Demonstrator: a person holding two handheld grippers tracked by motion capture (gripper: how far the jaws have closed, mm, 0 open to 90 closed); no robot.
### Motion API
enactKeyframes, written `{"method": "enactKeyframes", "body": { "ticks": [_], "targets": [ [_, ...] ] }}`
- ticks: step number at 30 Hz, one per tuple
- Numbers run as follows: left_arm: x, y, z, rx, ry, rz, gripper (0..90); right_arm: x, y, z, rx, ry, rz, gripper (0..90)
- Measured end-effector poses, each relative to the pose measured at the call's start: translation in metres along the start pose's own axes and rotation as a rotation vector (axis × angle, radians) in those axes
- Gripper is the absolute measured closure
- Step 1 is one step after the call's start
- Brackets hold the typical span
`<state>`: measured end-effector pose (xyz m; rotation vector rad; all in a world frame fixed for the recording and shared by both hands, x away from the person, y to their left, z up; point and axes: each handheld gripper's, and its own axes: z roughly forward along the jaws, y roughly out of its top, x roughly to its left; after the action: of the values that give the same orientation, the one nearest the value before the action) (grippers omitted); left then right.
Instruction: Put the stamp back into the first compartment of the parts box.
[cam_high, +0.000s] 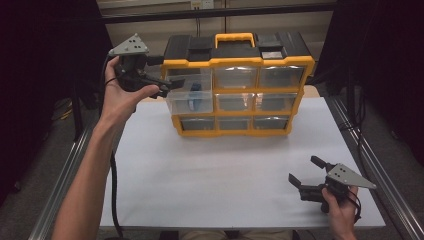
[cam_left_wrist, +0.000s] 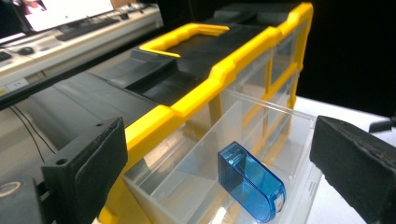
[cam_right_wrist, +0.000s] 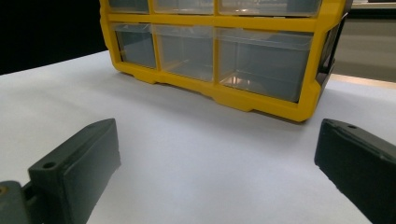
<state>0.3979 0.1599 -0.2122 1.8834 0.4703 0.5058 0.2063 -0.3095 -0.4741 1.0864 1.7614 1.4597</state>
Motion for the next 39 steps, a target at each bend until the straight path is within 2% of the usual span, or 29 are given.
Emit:
{"method": "enactKeyframes", "body": {
  "ticks": [2, 4, 6, 7, 10, 11, 14, 18, 22, 24, 25, 26, 29, 32, 34, 35, 37, 39],
  "targets": [
    [-0.002, -0.004, -0.002, -0.028, 0.018, -0.013, 3.1, 0.000, 0.000, 0.000, 0.000, -0.004, 0.003, 0.0],
    [-0.001, -0.008, -0.004, -0.036, 0.001, -0.003, 3.0, 0.001, 0.000, 0.000, 0.001, 0.001, 0.001, 0.0],
    [0.000, -0.013, -0.005, -0.047, 0.005, -0.006, 2.7, 0.001, 0.000, 0.000, -0.002, -0.001, -0.004, 0.0],
    [0.000, -0.017, -0.007, -0.066, 0.026, -0.016, 2.7, 0.001, 0.000, -0.001, -0.003, -0.005, 0.000, 0.0],
    [-0.001, -0.020, -0.009, -0.079, 0.029, -0.020, 2.6, 0.001, 0.000, -0.001, -0.002, -0.005, 0.003, 0.0],
    [-0.001, -0.024, -0.011, -0.093, 0.049, -0.025, 2.3, 0.001, 0.000, -0.001, -0.003, -0.008, 0.001, 0.0],
    [-0.002, -0.028, -0.013, -0.108, 0.064, -0.035, 2.1, 0.001, 0.000, -0.001, -0.003, -0.010, -0.002, 0.0],
    [-0.006, -0.039, -0.015, -0.106, 0.081, -0.050, 2.1, 0.002, 0.001, -0.002, -0.001, -0.010, -0.007, 0.0],
    [-0.009, -0.051, -0.019, -0.137, 0.123, -0.061, 2.0, 0.003, 0.001, -0.002, -0.003, -0.016, -0.007, 0.0],
    [-0.010, -0.058, -0.020, -0.171, 0.159, -0.092, 1.9, 0.004, 0.001, -0.002, -0.002, -0.014, -0.004, 0.0],
    [-0.010, -0.061, -0.020, -0.172, 0.170, -0.097, 1.7, 0.004, 0.001, -0.003, -0.001, -0.016, -0.004, 0.0],
    [-0.009, -0.065, -0.020, -0.177, 0.177, -0.100, 1.8, 0.004, 0.001, -0.003, 0.001, -0.015, -0.005, 0.0],
    [-0.008, -0.074, -0.020, -0.218, 0.153, -0.133, 1.1, 0.004, 0.002, -0.002, 0.001, -0.017, -0.018, 0.0],
    [-0.013, -0.079, -0.022, -0.245, 0.186, -0.128, 1.0, 0.004, 0.001, -0.002, -0.002, -0.015, -0.017, 0.0],
    [-0.013, -0.082, -0.025, -0.221, 0.169, -0.116, 1.0, 0.004, 0.001, -0.002, 0.001, -0.016, -0.014, 0.0],
    [-0.015, -0.084, -0.025, -0.229, 0.172, -0.124, 1.0, 0.004, 0.001, -0.002, 0.000, -0.016, -0.015, 0.0],
    [-0.018, -0.089, -0.027, -0.214, 0.183, -0.113, 1.0, 0.004, 0.001, -0.002, -0.001, -0.010, -0.016, 0.0],
    [-0.022, -0.098, -0.027, -0.220, 0.192, -0.132, 1.0, 0.005, 0.001, -0.002, -0.003, -0.012, -0.015, 0.0]
  ]
}}
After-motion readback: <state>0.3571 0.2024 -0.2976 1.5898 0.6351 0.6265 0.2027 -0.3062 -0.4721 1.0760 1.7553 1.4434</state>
